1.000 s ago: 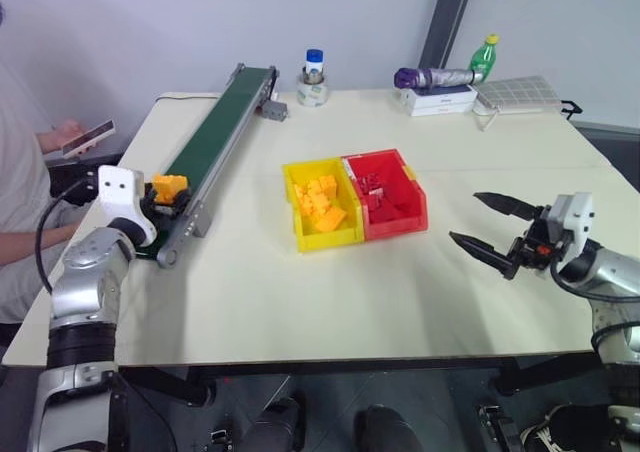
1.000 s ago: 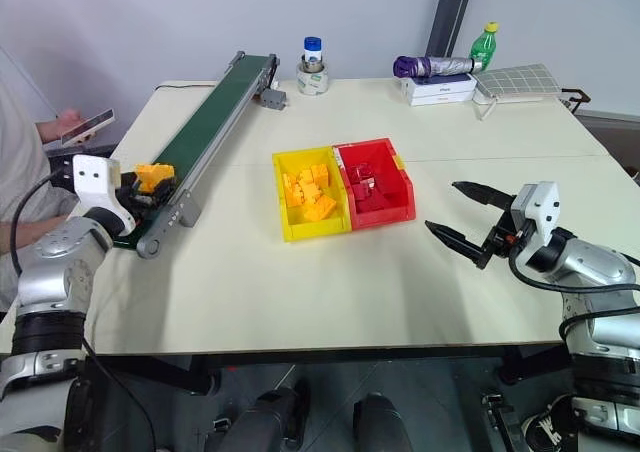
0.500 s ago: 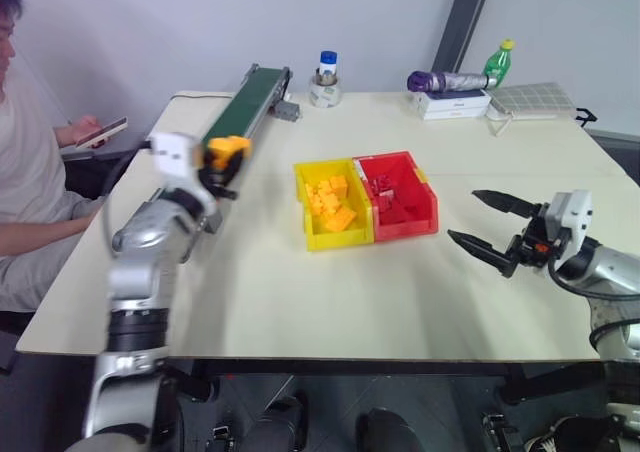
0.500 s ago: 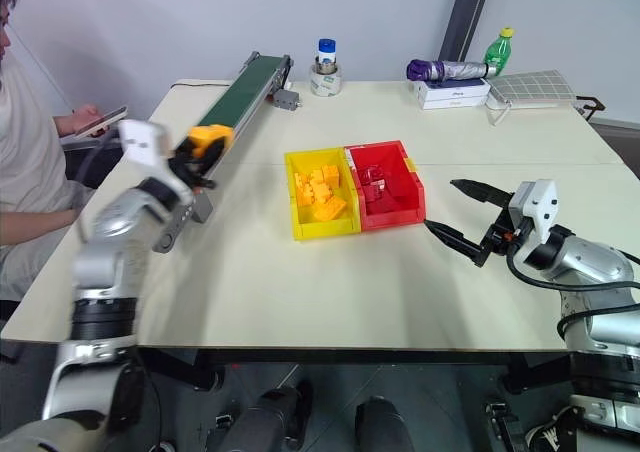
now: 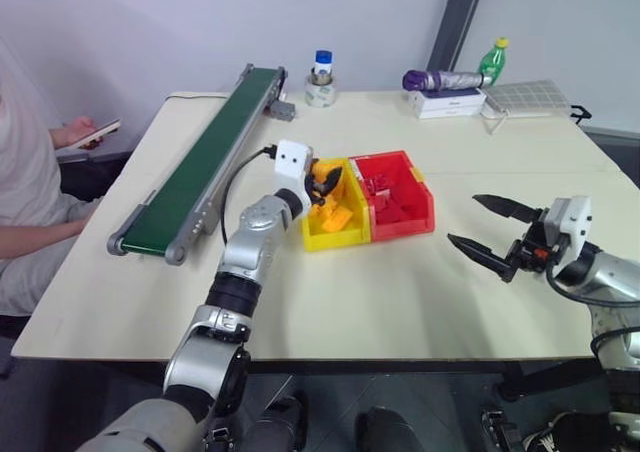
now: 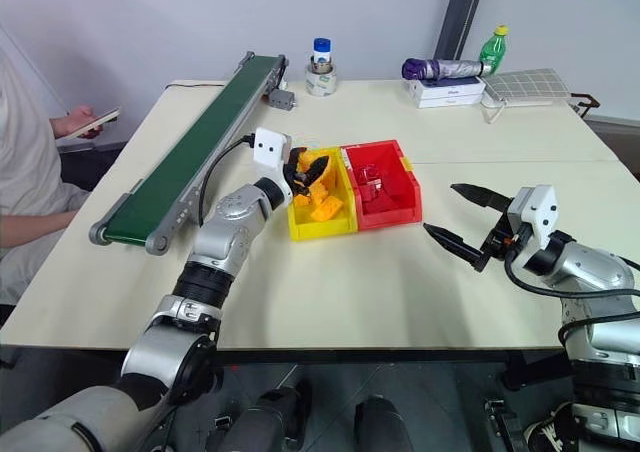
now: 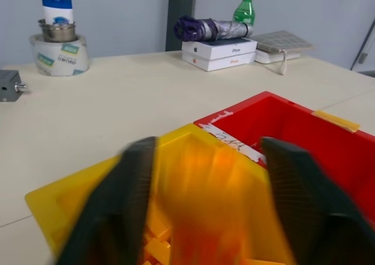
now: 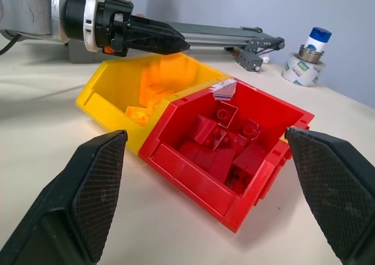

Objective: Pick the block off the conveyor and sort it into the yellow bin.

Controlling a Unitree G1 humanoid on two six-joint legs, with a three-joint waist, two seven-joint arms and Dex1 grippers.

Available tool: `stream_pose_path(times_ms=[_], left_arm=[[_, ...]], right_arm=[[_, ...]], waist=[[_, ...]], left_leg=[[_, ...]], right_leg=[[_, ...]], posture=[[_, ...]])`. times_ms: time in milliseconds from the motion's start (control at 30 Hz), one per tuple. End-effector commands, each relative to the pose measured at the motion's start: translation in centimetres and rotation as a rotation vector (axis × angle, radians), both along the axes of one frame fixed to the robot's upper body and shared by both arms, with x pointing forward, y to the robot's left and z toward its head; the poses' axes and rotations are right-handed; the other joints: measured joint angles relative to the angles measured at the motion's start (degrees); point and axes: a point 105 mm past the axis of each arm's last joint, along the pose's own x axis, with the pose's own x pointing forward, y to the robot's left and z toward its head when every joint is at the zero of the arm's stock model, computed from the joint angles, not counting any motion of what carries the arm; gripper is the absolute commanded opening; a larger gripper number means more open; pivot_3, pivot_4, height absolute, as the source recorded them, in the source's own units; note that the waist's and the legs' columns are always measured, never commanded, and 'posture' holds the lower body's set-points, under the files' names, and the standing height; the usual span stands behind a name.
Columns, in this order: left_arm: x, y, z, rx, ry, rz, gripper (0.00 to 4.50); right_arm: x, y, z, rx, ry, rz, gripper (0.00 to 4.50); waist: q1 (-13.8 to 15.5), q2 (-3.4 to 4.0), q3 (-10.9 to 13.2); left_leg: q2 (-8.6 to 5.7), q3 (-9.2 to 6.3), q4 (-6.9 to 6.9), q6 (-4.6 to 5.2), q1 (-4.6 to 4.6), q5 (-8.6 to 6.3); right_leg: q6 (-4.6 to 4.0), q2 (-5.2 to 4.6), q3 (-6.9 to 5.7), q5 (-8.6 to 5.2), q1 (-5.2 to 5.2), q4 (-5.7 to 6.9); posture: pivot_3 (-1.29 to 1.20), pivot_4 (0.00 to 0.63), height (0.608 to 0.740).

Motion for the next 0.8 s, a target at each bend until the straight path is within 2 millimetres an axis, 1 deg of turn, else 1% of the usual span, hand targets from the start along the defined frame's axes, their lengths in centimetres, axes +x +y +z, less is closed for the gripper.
stream_pose_path(times_ms=[33, 100, 133, 167, 200, 233, 267, 300, 333, 367, 400, 467, 633, 700, 800], left_arm=[[-0.7, 0.1, 3.3, -0.017, -0.132, -0.025, 4.42], [-1.2, 0.9, 4.0, -0.011, -0.168, -0.025, 4.42], [-1.7, 2.0, 4.5, -0.028, -0.173, -0.029, 4.42], [-2.0, 2.7, 4.9, -0.041, -0.173, -0.034, 4.42], [-2.6, 4.2, 5.2, -0.039, -0.168, -0.03, 4.42], [-3.1, 5.2, 5.4, -0.033, -0.162, -0.028, 4.42], [-3.6, 7.4, 5.5, -0.007, -0.159, 0.011, 4.42], [-4.2, 9.3, 5.5, 0.03, -0.16, 0.037, 4.42], [-5.3, 10.9, 5.6, 0.094, -0.191, 0.037, 4.42], [-6.2, 11.7, 5.6, 0.142, -0.21, 0.028, 4.42], [-6.9, 12.5, 5.5, 0.162, -0.209, 0.022, 4.42], [-8.5, 14.8, 5.3, 0.16, -0.18, 0.027, 4.42], [-11.1, 20.5, 3.2, 0.178, -0.026, 0.122, 4.42], [-11.9, 22.3, 2.9, 0.195, -0.019, 0.153, 4.42], [-12.8, 24.3, 2.3, 0.23, -0.025, 0.189, 4.42]], right_arm=[[-0.4, 0.0, 1.6, -0.011, -0.064, 0.001, 4.5], [-0.4, 0.0, 1.6, -0.014, -0.064, 0.003, 4.5], [-0.3, 0.0, 1.6, -0.013, -0.065, 0.003, 4.5], [-0.3, 0.0, 1.7, -0.012, -0.065, 0.002, 4.5], [-0.2, -0.1, 1.6, -0.014, -0.064, 0.003, 4.5], [-0.2, -0.1, 1.6, -0.016, -0.063, 0.003, 4.5], [0.0, -0.2, 1.6, -0.016, -0.062, 0.004, 4.5], [0.1, -0.2, 1.7, -0.019, -0.063, 0.004, 4.5], [0.3, -0.2, 1.8, -0.019, -0.065, 0.005, 4.5], [0.4, -0.3, 1.9, -0.019, -0.067, 0.005, 4.5], [0.5, -0.3, 1.9, -0.02, -0.069, 0.006, 4.5], [0.8, -0.4, 2.0, -0.02, -0.07, 0.012, 4.5], [1.0, -0.4, 2.0, -0.03, -0.067, 0.028, 4.5], [1.1, -0.4, 2.0, -0.029, -0.068, 0.03, 4.5], [1.2, -0.4, 1.9, -0.028, -0.066, 0.032, 4.5]], waist=[[-0.01, 0.0, 0.0], [-0.08, -0.01, 0.0], [-0.14, -0.01, 0.0], [-0.32, 0.0, 0.0], [-0.61, 0.0, 0.0], [-0.74, 0.01, -0.01], [-0.96, 0.01, -0.01], [-1.52, 0.02, -0.01], [-1.74, 0.03, -0.01], [-1.89, 0.03, -0.01], [-1.82, 0.04, -0.02], [-1.31, 0.04, -0.01], [-0.61, 0.06, -0.01], [-0.55, 0.06, -0.01], [-0.06, 0.06, -0.01]], left_leg=[[0.0, 0.0, 0.0, -0.03, 0.0, -0.02], [0.0, 0.0, 0.0, -0.03, 0.0, -0.02], [0.0, 0.0, 0.0, -0.03, 0.0, -0.02], [0.0, 0.0, 0.0, -0.03, 0.01, -0.02], [0.01, 0.0, -0.02, -0.03, 0.01, -0.02], [0.02, 0.01, -0.05, 0.03, 0.05, 0.02], [0.03, 0.0, -0.08, 0.04, 0.08, 0.03], [0.04, -0.01, -0.09, 0.04, 0.09, 0.03], [0.04, -0.01, -0.13, 0.05, 0.13, 0.03], [0.04, -0.01, -0.19, 0.04, 0.23, 0.03], [0.05, -0.01, -0.21, 0.04, 0.24, 0.03], [0.05, -0.02, -0.21, -0.05, 0.26, -0.02], [0.04, -0.03, -0.17, -0.06, 0.25, -0.05], [0.04, -0.03, -0.21, -0.06, 0.24, -0.05], [0.05, -0.03, -0.26, -0.06, 0.23, -0.06]], right_leg=[[0.0, 0.0, 0.0, 0.0, 0.0, 0.0], [0.01, 0.0, 0.0, 0.01, 0.0, 0.0], [0.01, 0.0, 0.0, 0.01, 0.0, 0.0], [0.01, 0.0, 0.0, 0.01, 0.0, 0.0], [0.01, 0.01, 0.01, 0.01, -0.02, 0.0], [0.01, 0.03, 0.02, 0.01, -0.02, 0.01], [0.01, 0.04, 0.02, 0.01, -0.02, 0.02], [0.01, 0.05, 0.02, 0.0, -0.02, 0.04], [0.0, 0.05, 0.04, 0.0, -0.02, 0.06], [-0.01, 0.06, 0.07, 0.0, 0.02, 0.06], [-0.02, 0.07, 0.08, 0.0, 0.01, 0.06], [-0.14, 0.06, 0.09, -0.07, 0.04, 0.05], [-0.3, 0.01, 0.12, -0.15, 0.12, -0.04], [-0.33, 0.01, 0.14, -0.16, 0.07, -0.04], [-0.4, -0.01, 0.15, -0.2, 0.03, -0.04]], posture=[[0.0, 0.15, 0.74], [0.0, 0.15, 0.74], [0.0, 0.15, 0.74], [0.0, 0.15, 0.74], [0.0, 0.15, 0.74], [0.0, 0.15, 0.74], [0.0, 0.15, 0.74], [0.0, 0.15, 0.74], [0.0, 0.15, 0.74], [0.0, 0.15, 0.74], [0.0, 0.15, 0.74], [0.0, 0.15, 0.74], [0.0, 0.15, 0.74], [0.0, 0.15, 0.74], [0.0, 0.15, 0.74]])
